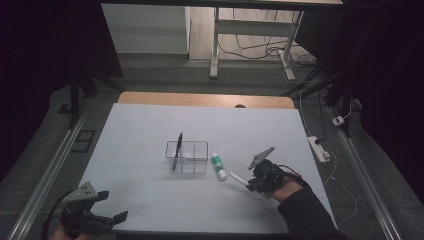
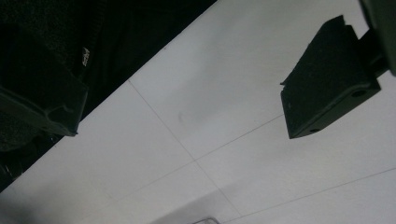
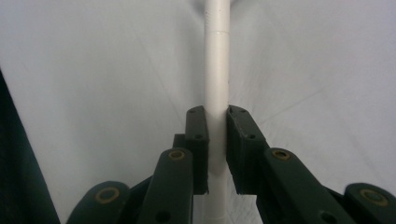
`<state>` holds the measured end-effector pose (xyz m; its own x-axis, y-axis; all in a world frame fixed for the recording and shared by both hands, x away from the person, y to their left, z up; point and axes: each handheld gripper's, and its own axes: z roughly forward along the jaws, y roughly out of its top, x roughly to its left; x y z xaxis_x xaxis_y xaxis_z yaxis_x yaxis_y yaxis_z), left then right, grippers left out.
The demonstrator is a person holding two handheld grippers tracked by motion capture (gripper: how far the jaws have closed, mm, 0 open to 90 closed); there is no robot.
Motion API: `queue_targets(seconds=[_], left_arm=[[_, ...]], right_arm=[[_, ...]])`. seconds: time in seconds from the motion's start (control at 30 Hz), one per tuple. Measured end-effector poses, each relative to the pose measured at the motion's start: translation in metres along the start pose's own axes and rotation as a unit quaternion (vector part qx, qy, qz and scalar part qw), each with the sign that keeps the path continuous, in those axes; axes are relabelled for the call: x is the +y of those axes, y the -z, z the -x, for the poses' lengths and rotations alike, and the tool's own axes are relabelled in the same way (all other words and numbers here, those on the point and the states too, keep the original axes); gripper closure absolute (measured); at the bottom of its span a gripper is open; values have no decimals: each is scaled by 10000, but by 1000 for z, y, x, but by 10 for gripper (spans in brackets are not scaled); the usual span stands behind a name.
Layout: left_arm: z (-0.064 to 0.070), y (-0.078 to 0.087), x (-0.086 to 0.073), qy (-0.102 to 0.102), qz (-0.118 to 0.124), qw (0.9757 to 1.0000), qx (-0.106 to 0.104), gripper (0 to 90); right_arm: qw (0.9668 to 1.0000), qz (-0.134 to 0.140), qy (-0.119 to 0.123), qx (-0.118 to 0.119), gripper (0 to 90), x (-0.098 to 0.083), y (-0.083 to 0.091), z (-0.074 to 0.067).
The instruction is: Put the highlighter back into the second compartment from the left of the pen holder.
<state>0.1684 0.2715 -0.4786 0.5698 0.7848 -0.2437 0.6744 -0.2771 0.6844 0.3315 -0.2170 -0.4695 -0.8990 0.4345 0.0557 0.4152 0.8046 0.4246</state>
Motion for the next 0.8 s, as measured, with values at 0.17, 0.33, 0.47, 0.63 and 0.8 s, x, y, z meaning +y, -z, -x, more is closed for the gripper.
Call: queue_targets(seconds=[0.17, 0.33, 0.47, 0.63, 0.8], left_arm=[[0, 0, 0, -19, -11, 10000, 8, 5], [0, 0, 0, -7, -10, 10000, 9, 5], [0, 0, 0, -9, -10, 10000, 18, 5], [0, -1, 1, -15, -11, 10000, 16, 5], [0, -1, 1, -18, -9, 10000, 6, 5]], right_arm=[[9981, 605, -64, -94, 792, 4, 14, -3], [9935, 1114, -51, -222, 792, 11, 24, -8], [9876, 1544, -80, -272, 792, 17, 33, -12], [9795, 1997, -154, -237, 792, 26, 42, -16], [9716, 2353, -198, -175, 792, 39, 46, -18]])
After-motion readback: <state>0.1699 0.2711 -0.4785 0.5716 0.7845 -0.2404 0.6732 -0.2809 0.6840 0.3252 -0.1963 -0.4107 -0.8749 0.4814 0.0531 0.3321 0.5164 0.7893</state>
